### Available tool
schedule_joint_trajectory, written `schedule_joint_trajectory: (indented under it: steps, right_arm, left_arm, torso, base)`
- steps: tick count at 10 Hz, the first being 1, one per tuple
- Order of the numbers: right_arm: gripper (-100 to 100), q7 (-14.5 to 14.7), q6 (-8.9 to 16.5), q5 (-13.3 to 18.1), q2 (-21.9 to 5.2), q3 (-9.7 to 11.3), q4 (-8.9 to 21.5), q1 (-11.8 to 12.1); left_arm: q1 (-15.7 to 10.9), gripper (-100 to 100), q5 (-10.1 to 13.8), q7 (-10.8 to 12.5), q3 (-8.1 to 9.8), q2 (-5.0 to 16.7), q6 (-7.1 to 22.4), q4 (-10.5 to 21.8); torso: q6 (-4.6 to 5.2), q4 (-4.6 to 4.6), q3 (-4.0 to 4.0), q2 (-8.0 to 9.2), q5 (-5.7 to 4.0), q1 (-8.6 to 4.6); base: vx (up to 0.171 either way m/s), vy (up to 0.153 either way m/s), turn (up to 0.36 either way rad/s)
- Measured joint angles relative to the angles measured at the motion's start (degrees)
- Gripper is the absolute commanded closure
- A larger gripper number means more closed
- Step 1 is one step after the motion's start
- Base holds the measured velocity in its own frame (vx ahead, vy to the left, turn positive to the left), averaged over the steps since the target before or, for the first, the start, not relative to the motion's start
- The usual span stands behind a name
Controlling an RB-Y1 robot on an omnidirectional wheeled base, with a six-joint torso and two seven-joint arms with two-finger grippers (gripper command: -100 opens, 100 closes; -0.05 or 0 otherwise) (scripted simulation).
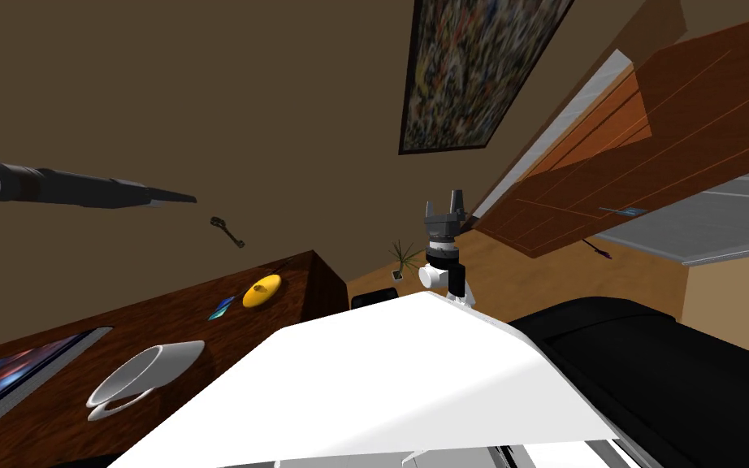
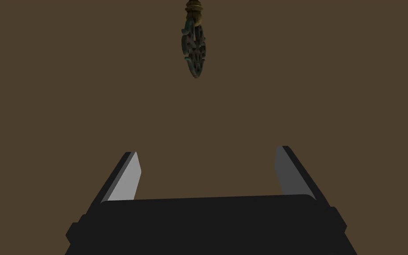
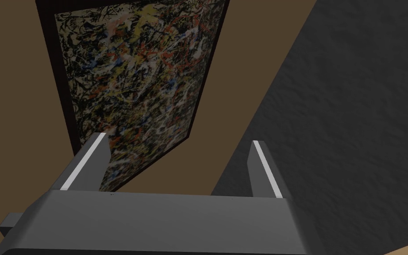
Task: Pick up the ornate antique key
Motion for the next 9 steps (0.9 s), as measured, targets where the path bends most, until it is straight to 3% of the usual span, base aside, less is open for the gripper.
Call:
schedule_joint_trajectory:
  steps: [1, 2, 3, 4, 8, 9]
  right_arm:
    - [0, 0.0, 0.0, 0.0, 0.0, 0.0, 0.0, 0.0]
    - [0, 0.0, 0.0, 0.0, 0.0, 0.0, 0.0, 0.0]
    - [0, 0.0, 0.0, 0.0, 0.0, 0.0, 0.0, 0.0]
    - [0, 0.0, 0.0, 0.0, 0.0, 0.0, 0.0, 0.0]
    - [0, 0.0, 0.0, 0.0, 0.0, 0.0, 0.0, 0.0]
    - [0, 0.0, 0.0, 0.0, 0.0, 0.0, 0.0, 0.0]
  left_arm:
    - [0.0, 0, -0.1, 0.2, 0.03, 0.1, -0.2, 0.1]
    - [0.0, -100, -0.1, 0.2, 0.03, 0.1, -0.2, 0.1]
    - [0.3, -100, 0.5, -0.6, -0.29, -0.6, 0.1, 0.4]
    - [0.4, 100, 0.6, -0.9, -0.34, -0.7, 0.2, 0.5]
    - [0.4, 100, 0.6, -0.9, -0.33, -0.7, 0.2, 0.5]
    - [0.4, 0, 0.6, -0.9, -0.33, -0.7, 0.2, 0.5]
  torso:
    - [0.01, 0.06, 0.16, 0.29, 0.01, -0.02]
    - [0.00, 0.13, 0.31, 0.52, 0.00, -0.05]
    - [0.01, 0.14, 0.34, 0.56, -0.02, -0.18]
    - [-0.01, 0.16, 0.37, 0.62, -0.04, -0.16]
    - [-0.02, 0.20, 0.45, 0.74, -0.02, -0.08]
    - [-0.02, 0.20, 0.45, 0.74, -0.02, -0.08]
  base:
    - [0.013, 0.001, -0.005]
    - [0.034, -0.041, -0.112]
    - [0.020, -0.024, -0.022]
    - [0.000, 0.000, 0.000]
    - [0.000, 0.000, 0.000]
    - [0.000, 0.000, 0.000]
